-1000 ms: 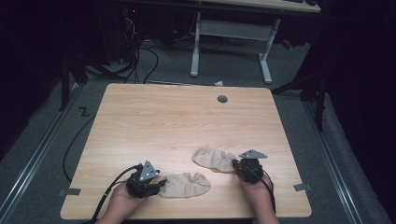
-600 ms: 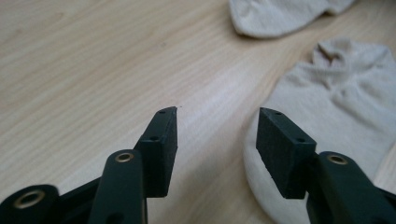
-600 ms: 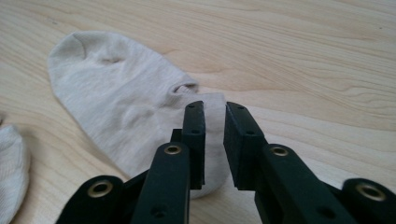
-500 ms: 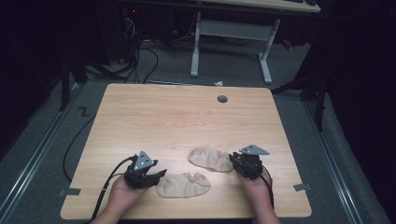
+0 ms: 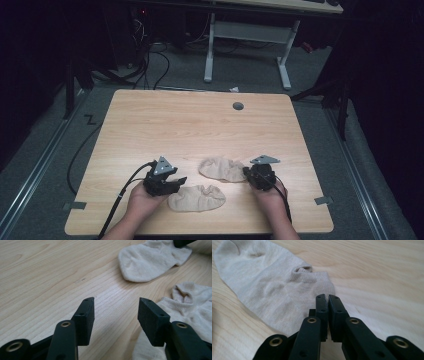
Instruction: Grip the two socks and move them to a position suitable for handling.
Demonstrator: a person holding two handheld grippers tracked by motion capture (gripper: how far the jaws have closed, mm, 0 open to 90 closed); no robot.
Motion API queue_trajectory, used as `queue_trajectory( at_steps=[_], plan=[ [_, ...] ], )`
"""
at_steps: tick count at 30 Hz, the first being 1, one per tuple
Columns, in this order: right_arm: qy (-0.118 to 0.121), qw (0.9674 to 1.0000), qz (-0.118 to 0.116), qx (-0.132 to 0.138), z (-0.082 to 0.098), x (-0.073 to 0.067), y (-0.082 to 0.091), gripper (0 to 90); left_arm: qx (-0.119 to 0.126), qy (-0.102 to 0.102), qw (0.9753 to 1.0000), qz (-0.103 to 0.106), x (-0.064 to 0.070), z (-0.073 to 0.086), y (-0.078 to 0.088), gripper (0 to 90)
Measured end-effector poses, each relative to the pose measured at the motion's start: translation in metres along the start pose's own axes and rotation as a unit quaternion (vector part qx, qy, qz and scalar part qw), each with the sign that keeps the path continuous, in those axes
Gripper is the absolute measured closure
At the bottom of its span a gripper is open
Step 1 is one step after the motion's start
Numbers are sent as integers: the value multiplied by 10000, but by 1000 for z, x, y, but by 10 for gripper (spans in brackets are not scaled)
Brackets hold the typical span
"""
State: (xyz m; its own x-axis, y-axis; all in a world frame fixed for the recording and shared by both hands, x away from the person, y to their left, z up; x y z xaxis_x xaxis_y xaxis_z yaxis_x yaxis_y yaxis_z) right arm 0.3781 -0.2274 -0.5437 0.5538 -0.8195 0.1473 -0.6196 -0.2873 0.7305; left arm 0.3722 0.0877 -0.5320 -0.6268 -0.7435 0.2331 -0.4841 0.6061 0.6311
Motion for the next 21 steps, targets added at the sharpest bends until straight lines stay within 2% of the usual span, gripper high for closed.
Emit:
queue_trajectory(
  at_steps=[3, 5, 6, 7, 8, 9, 11, 14, 15, 17, 19, 21],
  plan=[
    [234, 9997, -11, -2, -11, -9, -8, 872, 16, 92, 10000, -29, -5, 1, 1, 487],
    [271, 9996, -41, 7, -15, -13, -11, 872, 15, 112, 9999, -35, -7, 2, 2, 489],
    [416, 9991, -96, 17, -25, -23, -19, 871, 33, 123, 9999, -83, -9, 2, 3, 490],
    [513, 9986, -147, 26, -29, -29, -21, 872, 44, 103, 9999, -121, -11, 2, 4, 490],
    [513, 9986, -147, 26, -29, -29, -21, 872, 44, 103, 9999, -121, -11, 2, 4, 491],
    [643, 9976, -231, 67, -37, -39, -27, 871, 66, 126, 9997, -182, -14, 1, 5, 492],
    [763, 9966, -305, 88, -42, -46, -30, 870, 71, 167, 9996, -201, -17, 1, 6, 492],
    [894, 9950, -423, 139, -48, -56, -34, 865, 25, 254, 9991, -342, -25, 2, 4, 497],
    [907, 9948, -442, 166, -48, -56, -34, 849, -12, 303, 9989, -350, -29, 2, 2, 518],
    [806, 9953, -472, 250, -49, -56, -31, 739, -35, 392, 9987, -337, -33, 2, -1, 578],
    [684, 9962, -412, 350, -50, -54, -26, 711, -75, 475, 9984, -314, -34, 3, -6, 635],
    [489, 9969, -473, 402, -47, -52, -24, 696, -134, 388, 9986, -343, -33, 6, -11, 686]
  ],
)
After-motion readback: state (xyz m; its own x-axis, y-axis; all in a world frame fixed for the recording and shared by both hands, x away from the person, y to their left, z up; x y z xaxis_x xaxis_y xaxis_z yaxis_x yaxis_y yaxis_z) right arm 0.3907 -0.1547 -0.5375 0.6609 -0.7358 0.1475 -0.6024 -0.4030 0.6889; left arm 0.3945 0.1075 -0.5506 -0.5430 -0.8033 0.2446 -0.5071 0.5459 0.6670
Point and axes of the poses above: each handheld gripper's, and its own axes: y roughly backward along the jaws, z roughly out of its underside, x roughly to its right, the point moved 3 cm from there along -y, roughly forward along the jaws, and after that the axes turned 12 degrees about y, right-handed, at the moved point
